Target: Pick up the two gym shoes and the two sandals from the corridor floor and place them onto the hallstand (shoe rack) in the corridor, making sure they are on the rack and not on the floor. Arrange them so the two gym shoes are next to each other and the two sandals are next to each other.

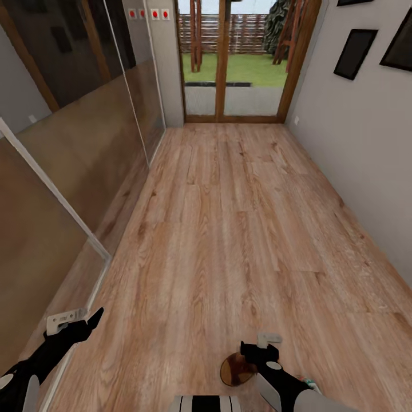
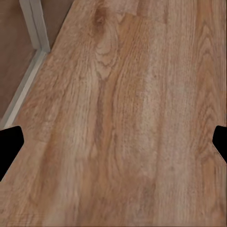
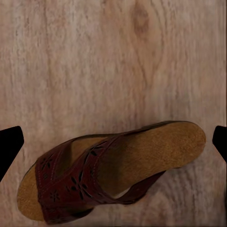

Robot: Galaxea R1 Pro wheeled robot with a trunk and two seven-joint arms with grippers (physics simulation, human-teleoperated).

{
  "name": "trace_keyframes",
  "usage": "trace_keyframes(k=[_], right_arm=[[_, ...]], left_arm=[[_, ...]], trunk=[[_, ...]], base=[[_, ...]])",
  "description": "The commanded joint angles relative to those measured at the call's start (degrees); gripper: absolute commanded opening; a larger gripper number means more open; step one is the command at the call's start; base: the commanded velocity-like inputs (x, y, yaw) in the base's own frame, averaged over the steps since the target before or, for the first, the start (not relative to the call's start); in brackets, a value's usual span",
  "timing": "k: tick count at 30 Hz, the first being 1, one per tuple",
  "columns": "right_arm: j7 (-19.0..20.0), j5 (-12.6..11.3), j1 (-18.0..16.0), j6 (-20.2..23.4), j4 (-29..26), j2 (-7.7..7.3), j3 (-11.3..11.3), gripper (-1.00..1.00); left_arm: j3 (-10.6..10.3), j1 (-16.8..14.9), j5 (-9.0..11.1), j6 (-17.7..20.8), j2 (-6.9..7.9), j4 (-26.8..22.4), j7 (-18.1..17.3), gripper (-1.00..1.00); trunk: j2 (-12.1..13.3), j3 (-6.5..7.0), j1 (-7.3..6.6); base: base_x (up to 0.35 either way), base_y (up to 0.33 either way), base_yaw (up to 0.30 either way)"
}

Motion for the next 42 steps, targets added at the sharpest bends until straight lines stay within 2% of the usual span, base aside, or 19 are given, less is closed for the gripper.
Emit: trace_keyframes(k=[1, 14, 26, 34, 36, 38, 40, 42], right_arm=[[0.0, 0.0, 0.0, 0.0, 0.0, 0.01, 0.0, 1.00], [0.0, 0.0, 0.0, 0.0, 0.0, 0.02, 0.0, 1.00], [-0.1, 0.0, 0.0, 0.0, 0.0, 0.01, 0.0, 1.00], [-0.2, 0.1, 0.0, 0.0, -0.1, -0.19, -0.2, 1.00], [-0.3, 0.2, 0.0, 0.0, -0.2, -1.52, -0.2, 1.00], [-0.4, 0.5, 0.0, 0.0, -0.5, -4.51, -0.2, 1.00], [-0.4, 0.6, 0.0, 0.0, -0.8, -6.12, -0.1, 1.00], [-0.4, 1.6, -0.1, 0.0, -2.3, -8.42, 0.0, 1.00]], left_arm=[[0.0, 0.0, 0.0, 0.0, 0.01, 0.0, 0.0, 1.00], [0.0, 0.0, 0.0, 0.0, -0.01, 0.0, 0.0, 1.00], [0.1, 0.0, 0.0, 0.0, -0.01, 0.0, 0.0, 1.00], [0.2, 0.0, 0.0, 0.0, -0.01, -0.1, 0.1, 1.00], [0.2, 0.0, -0.1, 0.0, -0.01, 0.0, 0.1, 1.00], [0.3, 0.0, -0.1, 0.0, -0.01, 0.0, 0.1, 1.00], [0.3, 0.1, -0.1, 0.0, 0.02, 0.0, 0.0, 1.00], [0.4, 0.3, -0.1, 0.0, 0.09, 0.1, -0.1, 1.00]], trunk=[[0.0, 0.00, 0.00], [0.0, 0.00, 0.00], [0.0, 0.00, 0.00], [0.0, 0.00, 0.00], [0.0, 0.00, 0.00], [0.0, 0.00, 0.00], [0.0, 0.00, 0.00], [0.0, 0.00, 0.00]], base=[[0.000, 0.000, -0.209], [0.000, 0.000, -0.047], [0.000, 0.000, -0.232], [0.000, 0.000, -0.045], [0.000, 0.000, -0.006], [0.000, 0.000, -0.003], [0.000, 0.000, -0.002], [0.000, 0.000, 0.000]])
